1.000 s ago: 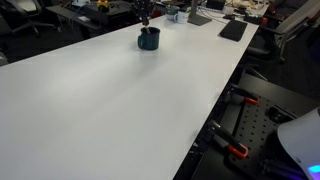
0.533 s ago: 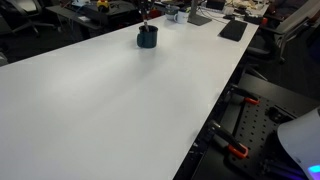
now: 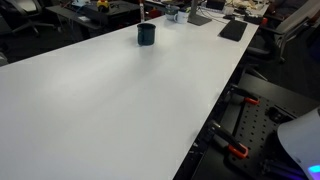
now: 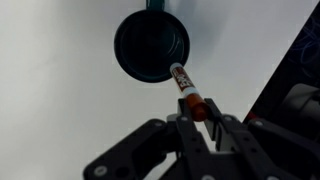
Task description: Remove the marker from the mug
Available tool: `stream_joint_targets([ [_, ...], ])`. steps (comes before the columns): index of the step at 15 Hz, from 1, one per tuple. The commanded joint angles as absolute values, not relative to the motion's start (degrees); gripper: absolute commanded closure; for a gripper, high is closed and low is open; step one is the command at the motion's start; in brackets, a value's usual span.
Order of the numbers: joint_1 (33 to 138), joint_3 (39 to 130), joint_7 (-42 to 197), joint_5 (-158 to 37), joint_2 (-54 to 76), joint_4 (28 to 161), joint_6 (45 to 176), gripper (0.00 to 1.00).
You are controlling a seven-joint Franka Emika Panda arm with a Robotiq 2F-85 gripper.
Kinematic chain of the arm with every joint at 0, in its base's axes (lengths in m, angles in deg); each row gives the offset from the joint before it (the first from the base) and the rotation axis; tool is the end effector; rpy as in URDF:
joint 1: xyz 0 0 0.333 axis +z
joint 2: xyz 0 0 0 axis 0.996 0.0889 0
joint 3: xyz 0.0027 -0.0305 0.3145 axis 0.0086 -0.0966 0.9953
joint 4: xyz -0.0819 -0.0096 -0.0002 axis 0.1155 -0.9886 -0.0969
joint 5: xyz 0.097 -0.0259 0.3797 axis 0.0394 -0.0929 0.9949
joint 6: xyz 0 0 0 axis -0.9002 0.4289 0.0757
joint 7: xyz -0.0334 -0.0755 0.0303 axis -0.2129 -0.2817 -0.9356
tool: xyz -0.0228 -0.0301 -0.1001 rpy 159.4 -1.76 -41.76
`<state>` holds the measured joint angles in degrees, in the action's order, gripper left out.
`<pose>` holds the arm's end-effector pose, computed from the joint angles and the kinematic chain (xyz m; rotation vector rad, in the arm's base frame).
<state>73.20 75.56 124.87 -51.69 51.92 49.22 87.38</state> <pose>0.7623 -0.2519 0.3262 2.4933 -1.8149 0.2292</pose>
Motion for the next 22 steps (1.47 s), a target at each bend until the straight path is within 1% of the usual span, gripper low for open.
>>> stream_joint_targets([
  [1,73.0,75.5,126.9,-50.9,50.7,49.0,89.2,0.95],
  [9,71.3,75.0,130.1,-51.3,51.7,48.2,93.0,0.95],
  [17,67.5,75.4,130.8,-51.1,54.9,47.1,92.1,0.95],
  [22,67.0,76.1,130.5,-50.9,58.0,48.2,90.9,0.95],
])
